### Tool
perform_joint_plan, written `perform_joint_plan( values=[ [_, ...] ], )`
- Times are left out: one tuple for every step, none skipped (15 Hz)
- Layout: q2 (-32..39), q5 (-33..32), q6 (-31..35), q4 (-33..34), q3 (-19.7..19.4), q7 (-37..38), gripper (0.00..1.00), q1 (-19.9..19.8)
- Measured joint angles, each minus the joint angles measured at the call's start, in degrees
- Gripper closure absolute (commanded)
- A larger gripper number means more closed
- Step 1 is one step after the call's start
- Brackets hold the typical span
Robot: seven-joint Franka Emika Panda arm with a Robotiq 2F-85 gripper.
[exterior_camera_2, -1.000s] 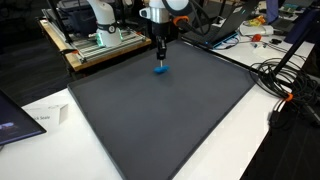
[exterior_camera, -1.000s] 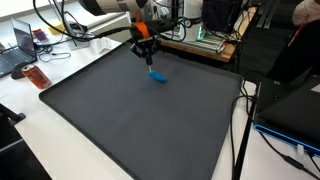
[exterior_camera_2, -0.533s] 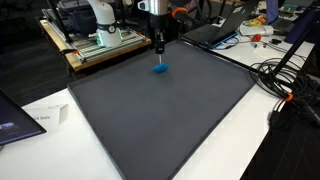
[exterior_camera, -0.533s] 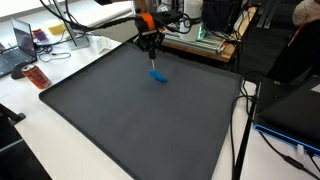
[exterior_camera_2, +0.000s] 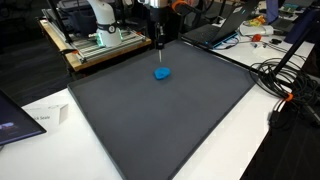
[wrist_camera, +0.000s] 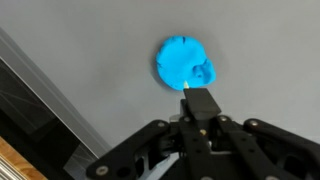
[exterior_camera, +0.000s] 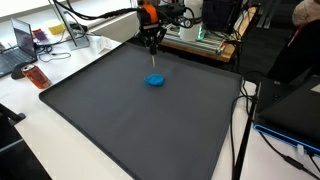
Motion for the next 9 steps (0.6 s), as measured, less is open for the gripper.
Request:
perform_joint_plan(
  values=[
    [-0.4, 0.0, 0.0, -0.1, 0.0, 0.6, 0.97, -0.2],
    [-0.8, 0.0, 0.0, -0.2, 0.0, 1.1, 0.97, -0.5],
    [-1.3, 0.0, 0.0, -0.3, 0.0, 1.4, 0.97, -0.9],
    [-1.7, 0.0, 0.1, -0.5, 0.0, 1.5, 0.97, -1.4],
    [-2.0, 0.0, 0.1, -0.7, 0.0, 1.6, 0.97, -1.9],
    [-2.2, 0.0, 0.2, -0.9, 0.0, 1.9, 0.97, -2.4],
    [-2.4, 0.0, 0.2, -1.0, 0.0, 2.3, 0.97, -3.0],
    [-2.4, 0.0, 0.2, -1.1, 0.1, 2.8, 0.97, -3.8],
    [-2.4, 0.0, 0.2, -1.2, 0.4, 3.4, 0.97, -4.8]
  ],
)
